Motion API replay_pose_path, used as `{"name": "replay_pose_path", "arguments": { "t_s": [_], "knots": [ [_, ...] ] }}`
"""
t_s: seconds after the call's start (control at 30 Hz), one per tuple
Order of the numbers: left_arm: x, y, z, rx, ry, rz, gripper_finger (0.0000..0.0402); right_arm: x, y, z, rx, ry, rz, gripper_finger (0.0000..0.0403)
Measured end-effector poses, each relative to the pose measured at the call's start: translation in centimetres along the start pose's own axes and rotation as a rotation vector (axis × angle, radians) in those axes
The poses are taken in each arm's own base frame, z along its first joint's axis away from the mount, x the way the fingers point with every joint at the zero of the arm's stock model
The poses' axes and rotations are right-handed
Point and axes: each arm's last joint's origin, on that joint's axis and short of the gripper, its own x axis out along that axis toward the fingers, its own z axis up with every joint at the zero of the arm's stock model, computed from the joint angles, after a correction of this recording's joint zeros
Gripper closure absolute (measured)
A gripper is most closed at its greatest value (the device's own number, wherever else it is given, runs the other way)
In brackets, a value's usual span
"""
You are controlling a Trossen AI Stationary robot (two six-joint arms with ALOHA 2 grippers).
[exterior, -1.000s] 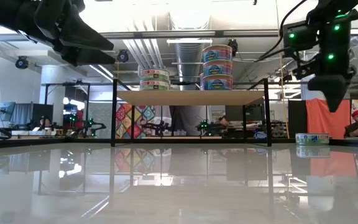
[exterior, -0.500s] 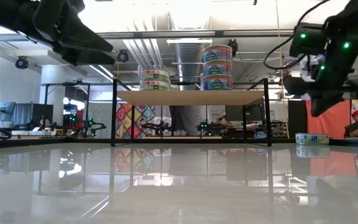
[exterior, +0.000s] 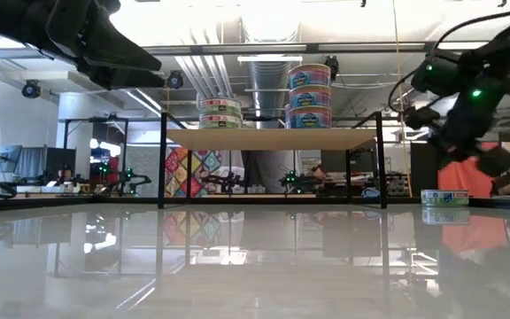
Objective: Stack canned seafood by type on shelf
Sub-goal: Stack the green tuna can on top of the other green tuna cans on the shelf
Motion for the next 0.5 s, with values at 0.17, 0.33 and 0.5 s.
{"name": "replay_pose_path", "arguments": {
  "t_s": [0.17, 0.33, 0.5],
  "knots": [
    [0.0, 0.0, 0.2, -0.001, -0.022, -0.002, 0.0043, 1.9, 0.8, 0.4, 0.193, 0.005, 0.124, 0.039],
    [-0.1, 0.0, 0.5, -0.006, -0.027, -0.003, 0.0043, 3.4, -0.3, 0.4, 0.329, 0.019, -0.001, 0.039],
    [-0.1, 0.0, 0.9, -0.008, -0.032, -0.004, 0.0043, 4.2, -0.8, -0.4, 0.336, 0.06, -0.058, 0.039]
  ]
}}
